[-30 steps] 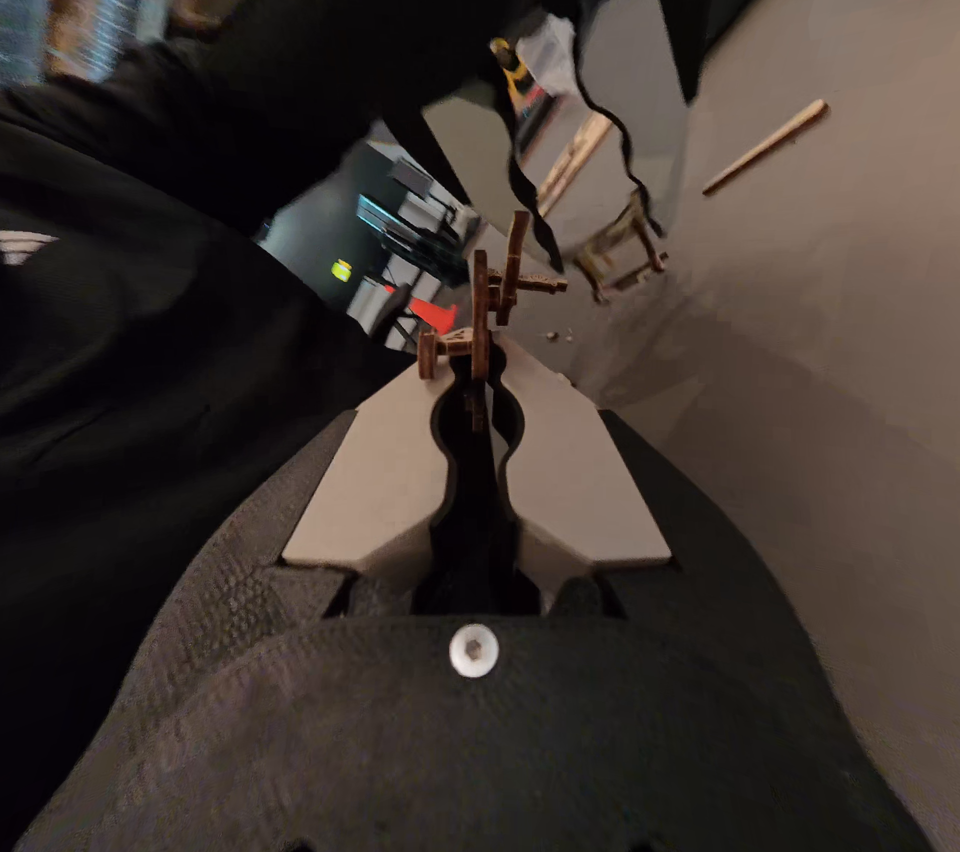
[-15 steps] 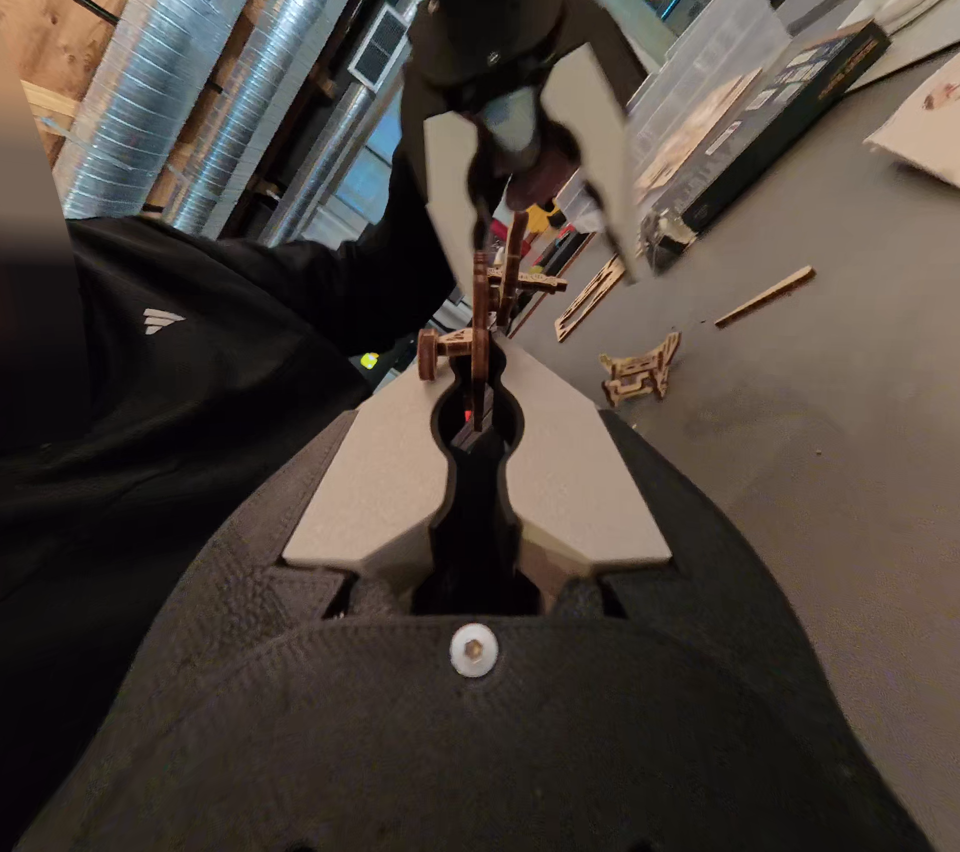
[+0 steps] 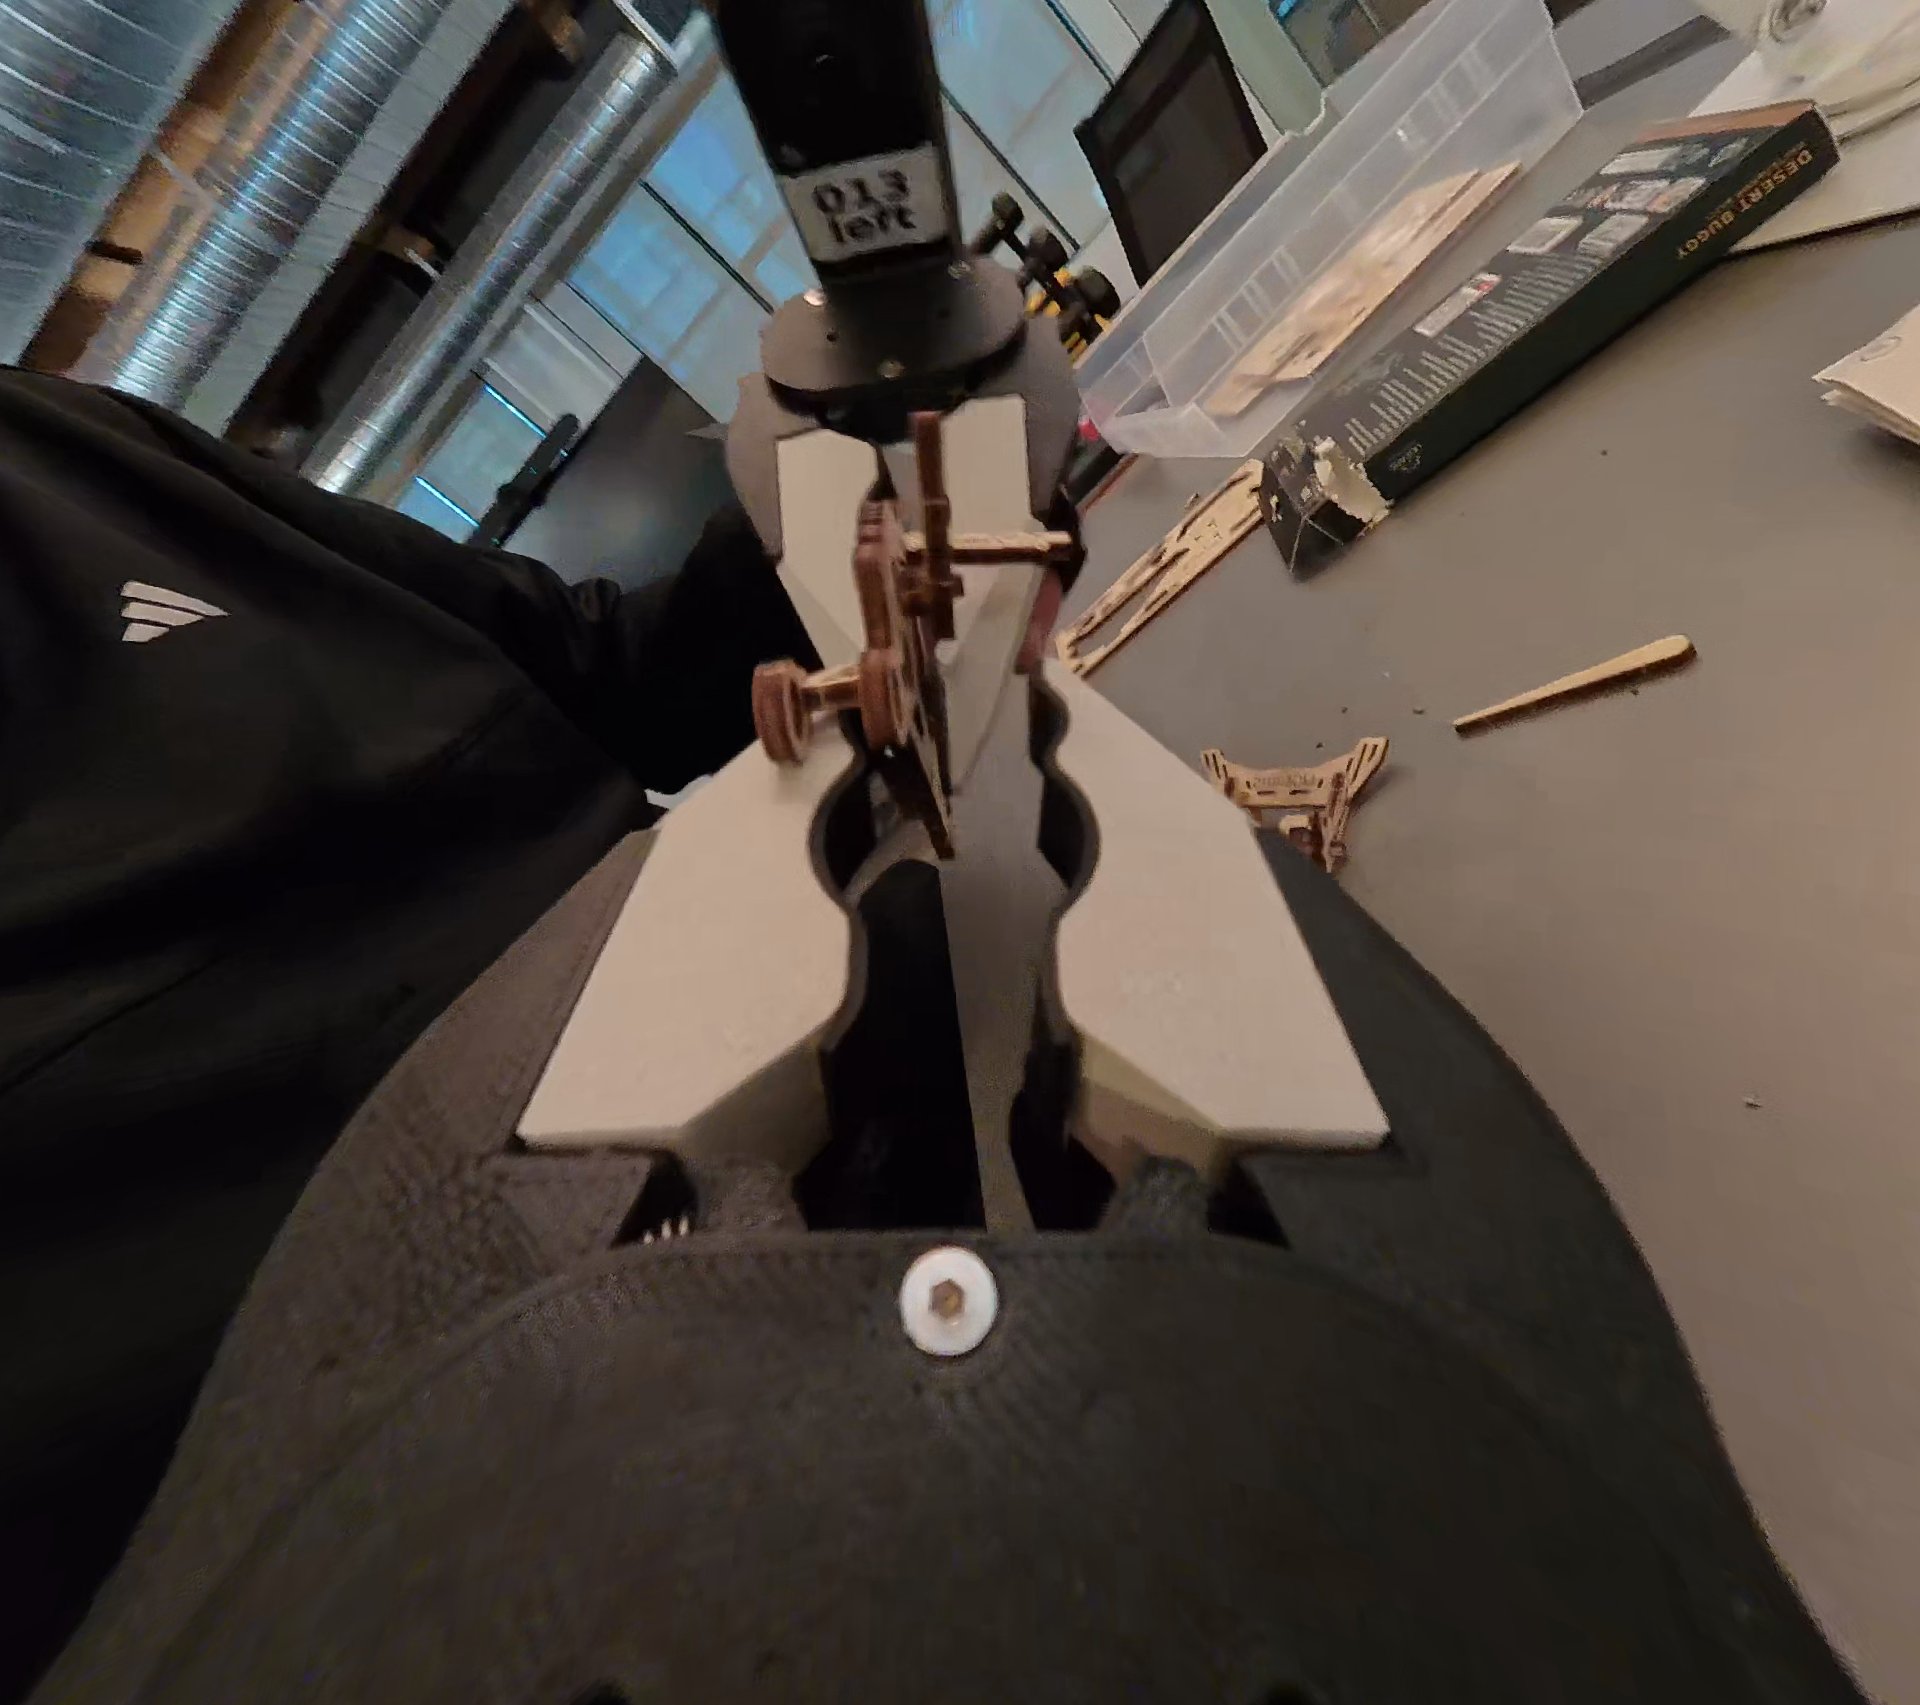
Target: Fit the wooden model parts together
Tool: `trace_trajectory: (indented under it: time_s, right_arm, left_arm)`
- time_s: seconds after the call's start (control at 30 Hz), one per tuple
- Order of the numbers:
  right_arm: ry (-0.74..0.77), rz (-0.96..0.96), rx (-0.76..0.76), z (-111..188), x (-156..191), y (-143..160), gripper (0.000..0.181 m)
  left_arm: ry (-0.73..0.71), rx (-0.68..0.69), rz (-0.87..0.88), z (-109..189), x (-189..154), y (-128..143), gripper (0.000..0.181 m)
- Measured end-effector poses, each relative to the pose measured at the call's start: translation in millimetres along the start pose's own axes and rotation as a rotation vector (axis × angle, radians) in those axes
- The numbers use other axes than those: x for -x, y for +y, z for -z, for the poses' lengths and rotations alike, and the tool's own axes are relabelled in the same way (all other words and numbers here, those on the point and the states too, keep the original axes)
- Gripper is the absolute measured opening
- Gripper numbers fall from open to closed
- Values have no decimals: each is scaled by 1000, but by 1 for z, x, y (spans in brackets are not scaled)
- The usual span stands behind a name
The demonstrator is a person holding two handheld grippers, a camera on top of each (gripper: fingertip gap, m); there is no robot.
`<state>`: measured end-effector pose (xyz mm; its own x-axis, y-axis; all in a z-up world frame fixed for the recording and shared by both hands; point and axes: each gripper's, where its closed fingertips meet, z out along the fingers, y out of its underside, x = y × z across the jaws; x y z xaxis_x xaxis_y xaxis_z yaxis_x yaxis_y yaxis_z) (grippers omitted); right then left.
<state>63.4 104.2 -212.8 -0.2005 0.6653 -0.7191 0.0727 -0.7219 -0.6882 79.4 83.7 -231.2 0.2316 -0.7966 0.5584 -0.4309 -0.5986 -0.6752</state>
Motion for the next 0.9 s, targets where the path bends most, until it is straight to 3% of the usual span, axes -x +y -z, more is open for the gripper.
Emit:
trace_trajectory:
  time_s: [0.17,0.3,0.37,0.5,0.6,0.9]
  right_arm:
    - [31,11,95,-4,-2,13,50]
    - [136,86,149,-1,-15,15,46]
    - [232,158,249,-1,-28,21,40]
    - [344,304,472,-5,-57,32,34]
    - [357,364,623,-19,-75,42,31]
    - [335,367,868,-54,-116,60,32]
  left_arm:
    - [-259,119,-186,40,10,24,2]
    - [-411,285,-261,68,16,63,2]
    - [-477,399,-303,82,22,90,2]
    - [-435,522,-286,83,22,139,1]
    - [-424,565,-264,79,27,160,2]
    - [-352,608,-313,68,38,178,2]
